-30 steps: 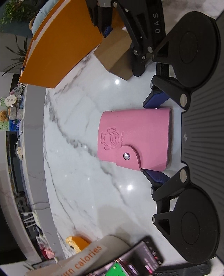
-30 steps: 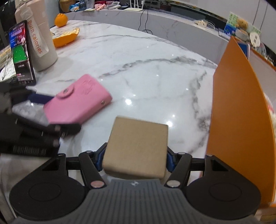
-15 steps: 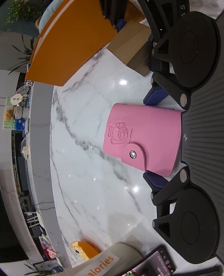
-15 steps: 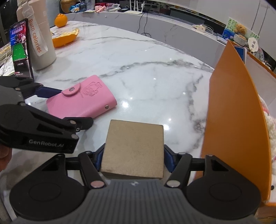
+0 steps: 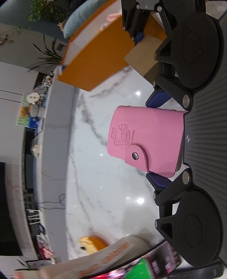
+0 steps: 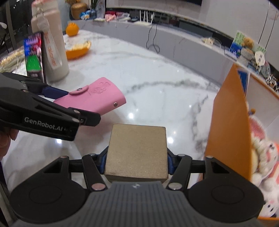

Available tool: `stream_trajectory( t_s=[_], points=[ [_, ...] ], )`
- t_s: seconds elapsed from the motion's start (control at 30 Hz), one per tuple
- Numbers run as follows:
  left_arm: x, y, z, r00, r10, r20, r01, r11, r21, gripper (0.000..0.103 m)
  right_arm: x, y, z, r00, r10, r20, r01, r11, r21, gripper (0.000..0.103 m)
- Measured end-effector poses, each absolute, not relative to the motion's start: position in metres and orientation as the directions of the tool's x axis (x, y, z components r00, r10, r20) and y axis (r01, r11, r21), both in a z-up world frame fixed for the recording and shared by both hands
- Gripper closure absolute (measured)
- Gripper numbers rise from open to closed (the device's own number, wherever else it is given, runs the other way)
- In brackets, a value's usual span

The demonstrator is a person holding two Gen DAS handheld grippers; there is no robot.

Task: Organize objects
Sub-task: 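Grasp the pink wallet with the left tool while the right tool holds the brown box, then lift and carry the pink wallet and brown box over the orange box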

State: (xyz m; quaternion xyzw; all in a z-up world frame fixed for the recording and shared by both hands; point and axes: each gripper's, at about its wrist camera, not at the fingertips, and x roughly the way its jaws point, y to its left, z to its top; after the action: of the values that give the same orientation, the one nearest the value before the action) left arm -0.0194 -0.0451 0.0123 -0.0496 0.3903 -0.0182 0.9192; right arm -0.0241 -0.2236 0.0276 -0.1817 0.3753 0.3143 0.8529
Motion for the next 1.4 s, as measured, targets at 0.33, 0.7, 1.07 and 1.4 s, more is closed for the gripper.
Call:
stream_trajectory(
  t_s=[0.33, 0.7, 1.07, 1.4],
  points=[
    [-0.006, -0.069, 0.073, 0.781, -0.091, -0.617, 0.057, 0.996, -0.075, 0.009, -0.01, -0.242, 0.076, 0.62, 0.444, -0.647, -0.625, 0.778, -0.065, 0.041],
    [0.029, -0.121, 0.108, 0.823, -0.153, -0.547, 0.153, 0.987, -0.045, 0.009, 0.011, -0.291, 0.127, 0.753, 0.415, -0.511, -0.521, 0.85, -0.078, 0.041],
    [0.08, -0.189, 0.107, 0.791, -0.255, -0.555, 0.265, 0.962, -0.064, 0.01, 0.055, -0.356, 0.136, 0.813, 0.281, -0.51, -0.363, 0.929, -0.068, 0.041],
    [0.114, -0.207, 0.077, 0.729, -0.33, -0.6, 0.237, 0.944, -0.231, 0.01, 0.104, -0.403, 0.121, 0.764, 0.196, -0.615, -0.283, 0.958, -0.046, 0.041]
  ],
)
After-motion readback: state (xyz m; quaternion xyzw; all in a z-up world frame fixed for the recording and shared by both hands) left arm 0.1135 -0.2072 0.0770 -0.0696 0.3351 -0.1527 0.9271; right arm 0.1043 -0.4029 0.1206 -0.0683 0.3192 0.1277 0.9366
